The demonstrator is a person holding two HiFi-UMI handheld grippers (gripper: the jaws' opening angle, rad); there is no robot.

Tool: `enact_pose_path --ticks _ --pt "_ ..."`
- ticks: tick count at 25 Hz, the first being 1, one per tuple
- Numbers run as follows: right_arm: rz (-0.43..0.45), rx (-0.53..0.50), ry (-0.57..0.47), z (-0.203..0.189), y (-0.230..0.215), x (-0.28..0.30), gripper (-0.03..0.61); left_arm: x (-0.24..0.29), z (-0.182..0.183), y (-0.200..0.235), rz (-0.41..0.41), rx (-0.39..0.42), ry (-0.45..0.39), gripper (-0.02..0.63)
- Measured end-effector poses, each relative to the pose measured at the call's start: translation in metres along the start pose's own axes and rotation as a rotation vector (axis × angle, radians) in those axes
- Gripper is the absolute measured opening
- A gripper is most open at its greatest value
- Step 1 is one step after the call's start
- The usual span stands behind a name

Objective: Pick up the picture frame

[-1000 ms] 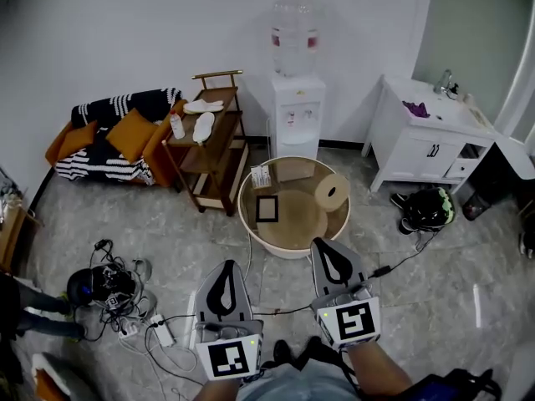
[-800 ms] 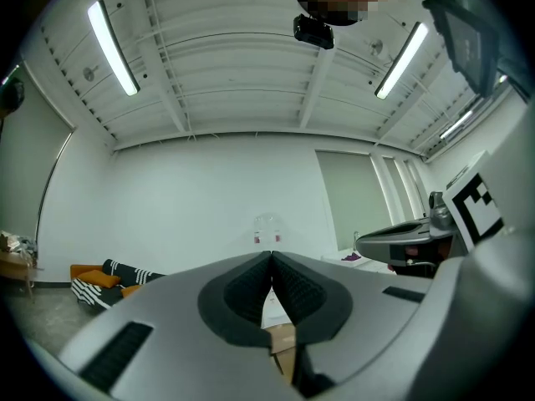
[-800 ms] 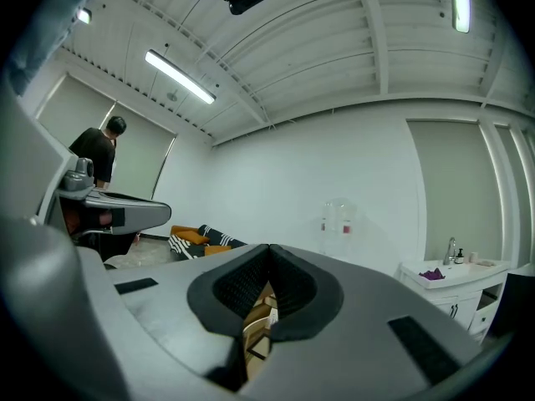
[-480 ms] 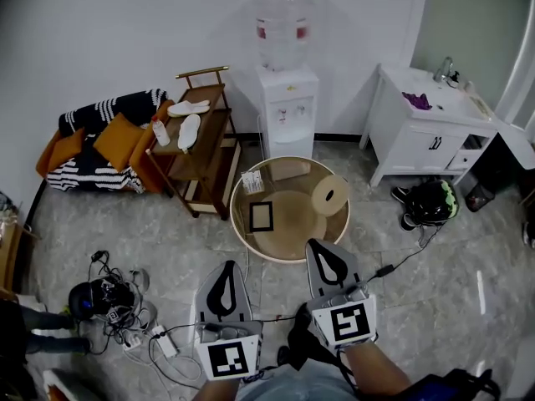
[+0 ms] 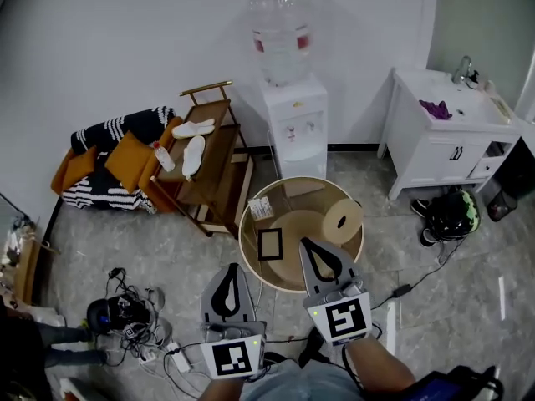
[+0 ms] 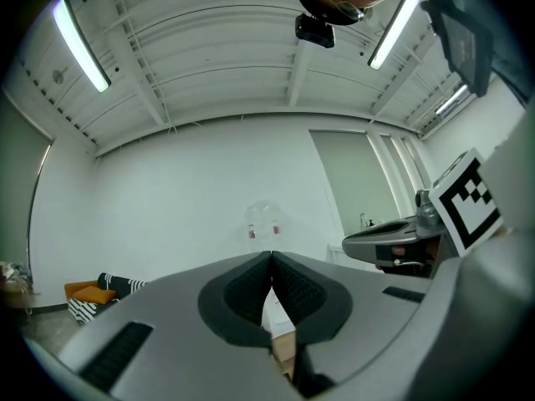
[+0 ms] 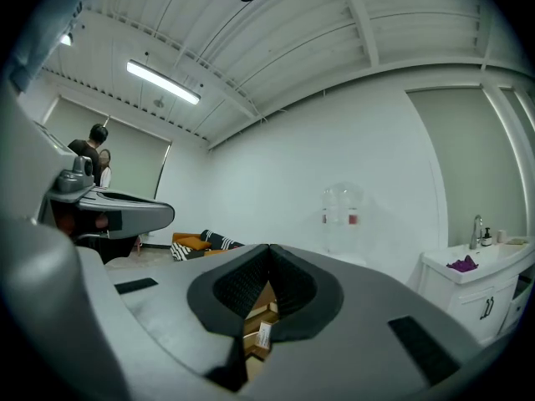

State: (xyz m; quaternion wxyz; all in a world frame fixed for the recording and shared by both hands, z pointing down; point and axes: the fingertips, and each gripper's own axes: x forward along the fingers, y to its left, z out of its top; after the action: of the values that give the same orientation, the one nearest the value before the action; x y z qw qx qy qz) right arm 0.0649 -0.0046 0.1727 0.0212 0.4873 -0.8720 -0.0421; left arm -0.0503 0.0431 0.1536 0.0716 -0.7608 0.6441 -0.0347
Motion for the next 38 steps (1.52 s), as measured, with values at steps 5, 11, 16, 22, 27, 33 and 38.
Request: enact_pose_path --ticks 5,11,16,22,27,33,38 --pt "0.020 0.009 -0.010 0.009 -0.015 0.025 0.014 0.030 0.014 0.003 0.017 0.039 -0.007 0.015" --pt "0.011 0.022 -0.023 0.003 -0.033 0.045 0.014 0.059 0.012 0.002 0.006 0.064 0.004 0.015" --pt "-0.008 0.027 0.001 -0.007 -0.042 0.064 0.014 0.083 0.002 0.015 -0.003 0.078 -0.006 0.015" --pt "-0.035 0.012 0.051 -0.031 -0.045 0.117 0.014 0.123 -0.024 0.048 -0.019 0.012 0.017 0.015" --pt "-0.084 0.044 0.123 -0.068 -0.053 0.170 0.014 0.172 -0.059 0.082 -0.056 -0.026 0.064 0.015" --pt "-0.120 0.068 0.248 -0.139 -0.055 0.224 0.014 0.228 -0.129 0.110 -0.117 -0.053 0.157 0.015" --pt "-0.132 0.109 0.349 -0.203 -0.049 0.255 0.014 0.261 -0.190 0.119 -0.170 -0.083 0.230 0.015"
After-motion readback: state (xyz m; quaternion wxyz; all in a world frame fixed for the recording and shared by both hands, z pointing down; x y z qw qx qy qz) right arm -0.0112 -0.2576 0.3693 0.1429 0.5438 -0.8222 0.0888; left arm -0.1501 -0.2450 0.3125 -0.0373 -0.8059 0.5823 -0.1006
